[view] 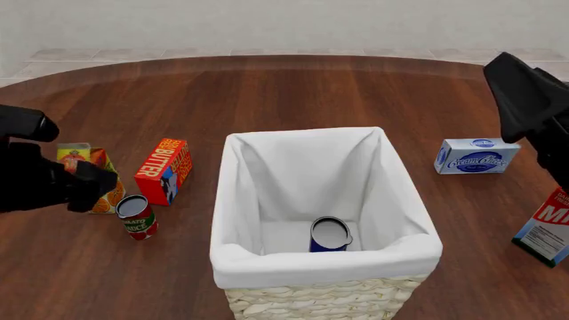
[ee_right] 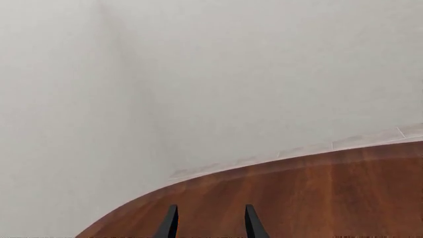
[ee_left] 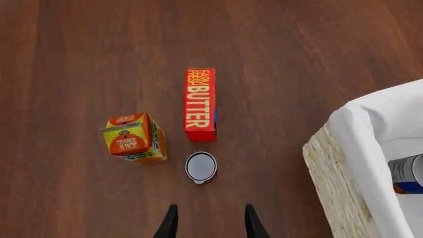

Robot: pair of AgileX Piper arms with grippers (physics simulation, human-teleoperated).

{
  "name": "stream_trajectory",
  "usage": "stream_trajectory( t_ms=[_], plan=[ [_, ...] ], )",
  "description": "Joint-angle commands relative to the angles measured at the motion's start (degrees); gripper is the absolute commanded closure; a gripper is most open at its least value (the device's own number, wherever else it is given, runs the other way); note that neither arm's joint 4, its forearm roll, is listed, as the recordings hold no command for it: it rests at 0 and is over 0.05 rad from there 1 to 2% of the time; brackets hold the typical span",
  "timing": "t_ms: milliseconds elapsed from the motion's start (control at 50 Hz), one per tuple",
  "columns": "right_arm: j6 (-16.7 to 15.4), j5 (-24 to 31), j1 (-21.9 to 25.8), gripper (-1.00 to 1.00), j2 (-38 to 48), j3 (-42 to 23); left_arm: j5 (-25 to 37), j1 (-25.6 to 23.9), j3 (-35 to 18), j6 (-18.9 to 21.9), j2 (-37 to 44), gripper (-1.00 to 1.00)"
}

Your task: Pick up the alphabet soup and the tomato sauce, and put them in the basket.

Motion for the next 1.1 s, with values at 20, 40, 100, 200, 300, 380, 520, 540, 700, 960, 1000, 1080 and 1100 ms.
stream_trajectory(
  t_ms=[20, 40, 100, 200, 300, 380, 520, 540, 700, 960, 1000, 1080, 1100],
  plan=[
    [-0.09, -0.13, 0.29, -1.00, 0.37, 0.03, 0.48, -0.96, 0.54, -1.85, 2.60, -1.00],
    [-0.11, -0.15, 0.28, -1.00, 0.45, -0.02, 0.44, -1.29, 0.68, -2.14, 2.78, -1.00],
    [-0.10, -0.26, 0.25, -1.00, 0.68, -0.05, -0.16, -1.03, 1.10, -1.65, 3.75, -1.00],
    [0.03, -0.55, 0.03, -1.00, 1.11, -0.10, -1.18, -0.93, 1.59, -0.39, 5.55, -1.00],
    [0.06, -0.55, 0.04, -1.00, 0.89, 0.14, -1.79, -1.25, 1.58, -1.03, 7.11, -1.00],
    [0.09, -0.49, 0.15, -1.00, 0.66, 0.39, -2.49, -1.35, 2.28, -0.35, 7.87, -1.00],
    [0.17, -0.38, 0.17, -1.00, 0.26, 0.76, -3.93, -1.48, 3.15, -0.81, 10.16, -1.00],
    [0.18, -0.32, 0.09, -1.00, 0.16, 0.79, -3.93, -1.48, 3.15, -0.81, 10.16, -1.00],
    [0.18, -0.32, 0.09, -1.00, 0.16, 0.79, -5.72, -0.50, 3.16, 0.90, 12.76, -1.00],
    [0.96, -2.25, -1.43, -1.00, 2.07, 0.45, -7.65, 2.05, 4.39, 2.31, 13.71, -1.00],
    [1.12, -2.47, -1.61, -1.00, 2.28, 0.38, -7.88, 2.19, 4.45, 2.18, 13.78, -1.00],
    [1.30, -2.67, -1.90, -1.00, 2.34, 0.35, -8.33, 2.59, 4.55, 2.41, 13.91, -1.00],
    [1.51, -2.84, -2.01, -1.00, 2.41, 0.37, -8.28, 2.72, 4.28, 2.38, 13.85, -1.00]
  ],
)
